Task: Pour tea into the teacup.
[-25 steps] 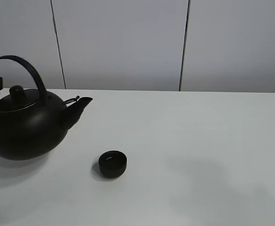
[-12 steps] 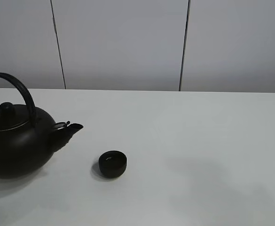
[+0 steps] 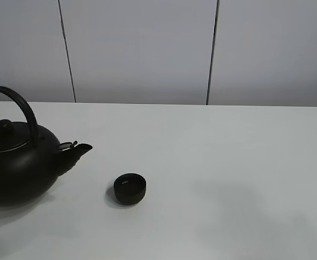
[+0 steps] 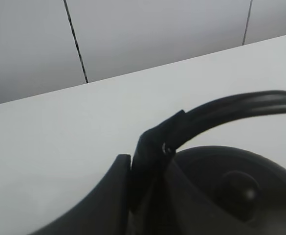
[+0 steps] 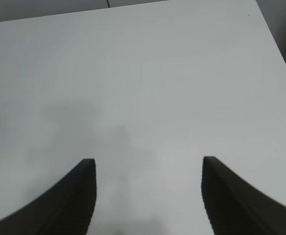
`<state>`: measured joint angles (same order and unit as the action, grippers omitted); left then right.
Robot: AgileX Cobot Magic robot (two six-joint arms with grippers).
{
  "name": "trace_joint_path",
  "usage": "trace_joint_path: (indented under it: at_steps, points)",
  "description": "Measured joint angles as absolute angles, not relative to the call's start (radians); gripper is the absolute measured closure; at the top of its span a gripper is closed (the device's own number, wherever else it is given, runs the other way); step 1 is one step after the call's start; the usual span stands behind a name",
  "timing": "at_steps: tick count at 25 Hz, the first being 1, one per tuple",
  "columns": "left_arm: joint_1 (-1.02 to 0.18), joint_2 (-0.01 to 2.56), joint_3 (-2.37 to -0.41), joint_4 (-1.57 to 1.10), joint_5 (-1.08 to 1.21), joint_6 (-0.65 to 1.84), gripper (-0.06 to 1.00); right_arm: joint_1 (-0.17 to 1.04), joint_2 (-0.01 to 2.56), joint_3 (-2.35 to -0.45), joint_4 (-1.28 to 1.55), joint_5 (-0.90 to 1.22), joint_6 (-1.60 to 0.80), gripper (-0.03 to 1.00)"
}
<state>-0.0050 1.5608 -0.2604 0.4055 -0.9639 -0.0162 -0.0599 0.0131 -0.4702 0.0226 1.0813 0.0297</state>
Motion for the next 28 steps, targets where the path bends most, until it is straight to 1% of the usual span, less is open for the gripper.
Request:
trace_joint_path:
  at_steps: [9,20,22,26,28]
  points:
    - [-0.005,1.724,-0.265,0.397,-1.059,-0.015,0.83,-0.06,0.013,-0.47,0.023,1.081,0.03,0.53]
    - [-0.005,1.733,-0.268,0.397,-1.072,-0.014,0.83,-0.06,0.013,-0.47,0.023,1.081,0.03,0.53]
    - [-0.005,1.733,-0.268,0.398,-1.073,-0.02,0.8,-0.06,0.013,-0.47,0.023,1.081,0.03,0.53]
    - [-0.005,1.733,-0.27,0.398,-1.114,-0.036,0.71,-0.06,0.013,-0.47,0.023,1.081,0.03,0.53]
    - [-0.005,1.733,-0.27,0.397,-1.116,-0.041,0.69,-0.06,0.013,-0.47,0.023,1.081,0.03,0.53]
